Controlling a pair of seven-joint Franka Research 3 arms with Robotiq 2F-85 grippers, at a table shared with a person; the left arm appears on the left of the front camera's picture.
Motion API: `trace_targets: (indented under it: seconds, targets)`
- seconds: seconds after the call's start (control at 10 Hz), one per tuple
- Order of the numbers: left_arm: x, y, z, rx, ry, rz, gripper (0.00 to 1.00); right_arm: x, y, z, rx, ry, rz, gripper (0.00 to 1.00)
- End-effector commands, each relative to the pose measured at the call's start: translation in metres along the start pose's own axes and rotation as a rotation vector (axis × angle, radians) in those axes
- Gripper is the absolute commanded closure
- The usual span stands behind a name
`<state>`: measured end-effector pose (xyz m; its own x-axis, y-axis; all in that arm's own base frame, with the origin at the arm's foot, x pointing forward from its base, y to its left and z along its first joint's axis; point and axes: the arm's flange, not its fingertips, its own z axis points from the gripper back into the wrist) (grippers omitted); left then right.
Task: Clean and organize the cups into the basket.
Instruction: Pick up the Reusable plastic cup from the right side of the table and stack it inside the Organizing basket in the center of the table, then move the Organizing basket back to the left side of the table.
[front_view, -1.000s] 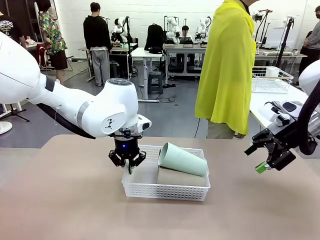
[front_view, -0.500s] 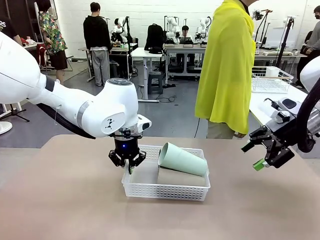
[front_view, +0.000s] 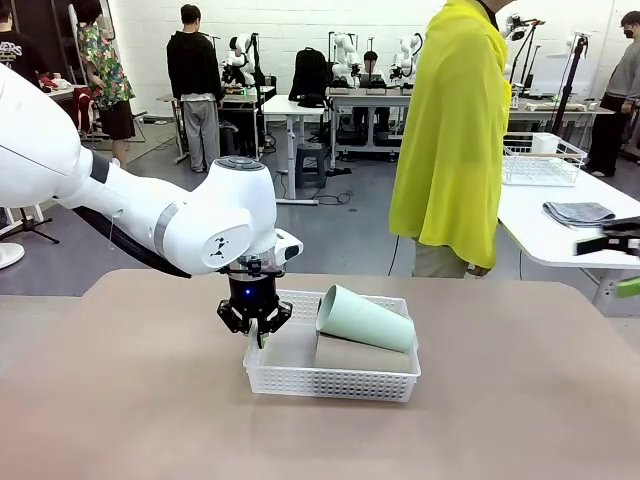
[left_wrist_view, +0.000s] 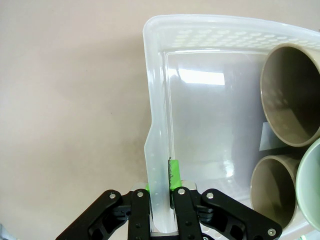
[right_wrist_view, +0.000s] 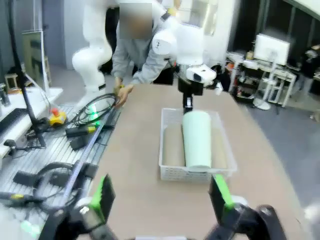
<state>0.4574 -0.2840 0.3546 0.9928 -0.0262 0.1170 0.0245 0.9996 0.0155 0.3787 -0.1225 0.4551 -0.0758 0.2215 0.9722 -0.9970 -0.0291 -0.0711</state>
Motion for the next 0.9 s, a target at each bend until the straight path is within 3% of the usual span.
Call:
trace_targets:
  seconds: [0.0,0.2,0.8]
  targets:
    - [0.000,-0.001,0.002,0.003,-0.002,-0.002,1.00,-0.030,-0.006,0.040,-0.040,-0.068,-0.011,0.00]
    - [0.000,-0.001,0.002,0.003,-0.002,-0.002,1.00,-0.044,0.003,0.066,-0.061,-0.059,-0.025,0.00]
    - [0.000,-0.001,0.002,0.003,-0.002,-0.002,1.00,-0.032,0.012,0.052,-0.064,-0.059,-0.031,0.00]
